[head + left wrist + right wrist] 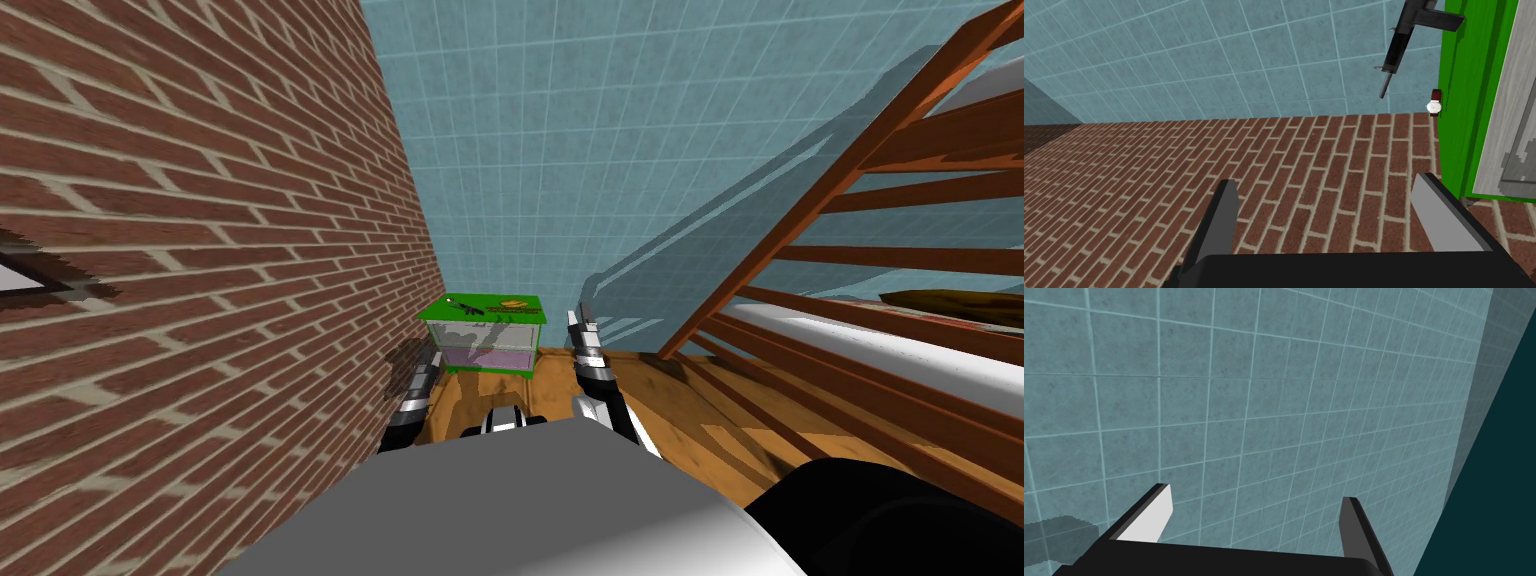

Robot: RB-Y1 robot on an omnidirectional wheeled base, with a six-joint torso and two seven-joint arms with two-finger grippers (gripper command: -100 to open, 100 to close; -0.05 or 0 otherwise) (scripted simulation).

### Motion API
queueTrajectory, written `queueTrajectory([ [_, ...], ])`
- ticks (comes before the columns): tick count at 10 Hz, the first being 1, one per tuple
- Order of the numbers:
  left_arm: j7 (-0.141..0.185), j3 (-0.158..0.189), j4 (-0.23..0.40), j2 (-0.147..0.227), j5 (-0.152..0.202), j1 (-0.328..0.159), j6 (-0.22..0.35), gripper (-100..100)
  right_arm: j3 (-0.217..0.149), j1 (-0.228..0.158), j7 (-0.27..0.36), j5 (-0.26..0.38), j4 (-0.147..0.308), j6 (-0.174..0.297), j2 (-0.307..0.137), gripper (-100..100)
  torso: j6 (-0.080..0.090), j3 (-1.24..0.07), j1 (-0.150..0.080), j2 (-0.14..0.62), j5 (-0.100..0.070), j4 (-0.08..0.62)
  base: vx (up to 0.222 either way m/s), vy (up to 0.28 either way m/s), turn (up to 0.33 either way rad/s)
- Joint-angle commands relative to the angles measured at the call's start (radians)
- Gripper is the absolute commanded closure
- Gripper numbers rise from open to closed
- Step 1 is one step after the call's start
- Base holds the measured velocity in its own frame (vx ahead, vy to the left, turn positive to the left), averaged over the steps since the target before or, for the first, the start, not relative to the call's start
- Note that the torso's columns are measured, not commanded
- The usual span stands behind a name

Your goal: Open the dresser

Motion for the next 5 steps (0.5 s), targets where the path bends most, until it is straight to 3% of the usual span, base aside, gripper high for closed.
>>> queueTrajectory([
  [1,0.002,-0.003,0.074,0.003,-0.004,-0.014,-0.041,-100,0.0,0.0,0.0,0.0,0.0,0.0,0.0,0,0.0,-0.002,0.0,-0.003,0.0,-0.001,0.115,0.001,-0.027],
  [5,0.003,-0.013,0.201,-0.002,-0.015,-0.044,-0.12,-100,0.0,0.0,0.0,0.0,0.0,0.0,0.0,0,0.0,0.0,-0.001,0.0,0.0,0.0,0.113,-0.012,-0.038],
])
